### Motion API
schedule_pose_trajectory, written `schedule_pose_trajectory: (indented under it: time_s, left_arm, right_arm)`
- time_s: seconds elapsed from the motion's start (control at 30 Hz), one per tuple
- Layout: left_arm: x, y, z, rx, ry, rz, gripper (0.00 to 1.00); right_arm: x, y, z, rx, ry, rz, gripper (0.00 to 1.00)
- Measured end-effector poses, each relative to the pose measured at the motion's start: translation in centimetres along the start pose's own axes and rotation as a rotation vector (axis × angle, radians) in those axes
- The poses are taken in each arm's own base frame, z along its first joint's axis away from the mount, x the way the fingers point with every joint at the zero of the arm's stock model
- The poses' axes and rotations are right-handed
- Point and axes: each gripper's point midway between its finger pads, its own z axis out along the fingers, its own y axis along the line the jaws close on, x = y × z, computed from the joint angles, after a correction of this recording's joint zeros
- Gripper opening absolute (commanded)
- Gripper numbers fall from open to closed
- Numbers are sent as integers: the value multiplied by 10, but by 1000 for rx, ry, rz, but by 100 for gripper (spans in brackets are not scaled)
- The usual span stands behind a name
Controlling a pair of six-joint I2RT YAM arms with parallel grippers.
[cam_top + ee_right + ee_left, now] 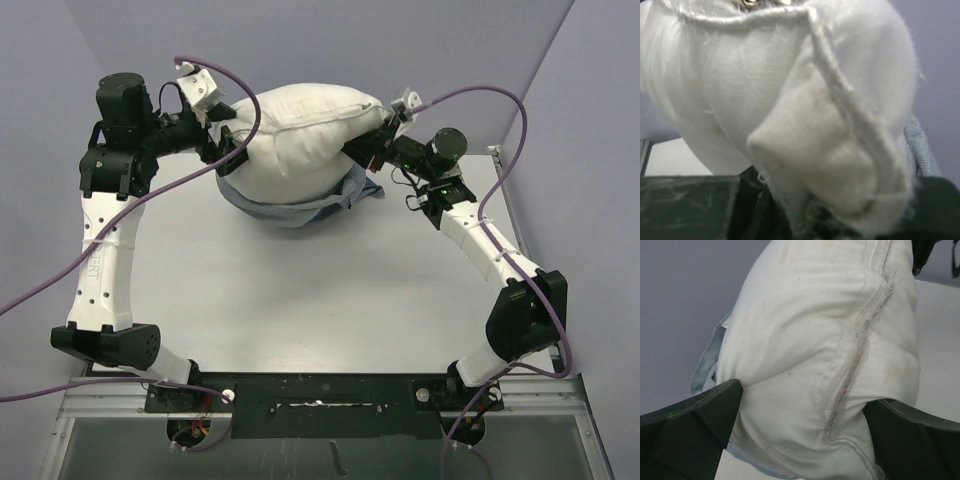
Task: Remove the pillowcase from the pillow
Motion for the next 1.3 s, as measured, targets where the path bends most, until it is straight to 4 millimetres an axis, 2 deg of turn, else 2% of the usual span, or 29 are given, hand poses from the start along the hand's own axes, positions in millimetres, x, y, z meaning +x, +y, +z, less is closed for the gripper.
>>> schedule_pose_trajectory:
  time_s: [0.1, 0.2, 0.27, 0.43, 0.53, 0.63, 0.7, 0.8, 0.9, 1.0, 1.13, 1.23, 1.3]
  left_arm:
    - [-8, 17, -8, -82, -16, 42, 98]
    - [-24, 33, -21, -169, -55, 95, 98]
    - [-38, 35, -29, -199, -92, 131, 98]
    - [-69, 15, -40, -164, -178, 177, 98]
    - [-77, -1, -41, -112, -213, 190, 98]
    - [-85, -5, -42, -112, -247, 213, 98]
    - [-89, 4, -43, -177, -268, 228, 98]
    - [-97, 30, -49, -343, -290, 248, 98]
    - [-101, 53, -59, -482, -293, 265, 98]
    - [-99, 63, -64, -544, -276, 273, 98]
    - [-85, 63, -60, -529, -234, 255, 98]
    - [-75, 54, -52, -461, -214, 236, 98]
    - [-74, 37, -44, -359, -219, 239, 98]
  right_arm:
    - [-10, -10, 15, 104, 35, -33, 0]
    - [-22, -4, 34, 193, 94, -87, 0]
    - [-30, 1, 45, 235, 130, -114, 0]
    - [-36, -1, 58, 336, 190, -140, 0]
    - [-31, -5, 61, 400, 230, -135, 0]
    - [-22, -14, 60, 472, 266, -124, 0]
    - [-16, -25, 52, 538, 289, -102, 0]
    - [-10, -45, 33, 641, 306, -36, 0]
    - [-7, -71, 7, 758, 311, 28, 0]
    - [1, -93, -28, 885, 323, 72, 0]
    - [-2, -104, -53, 970, 324, 80, 0]
    - [-9, -102, -56, 992, 312, 67, 0]
    - [-12, -97, -51, 988, 309, 54, 0]
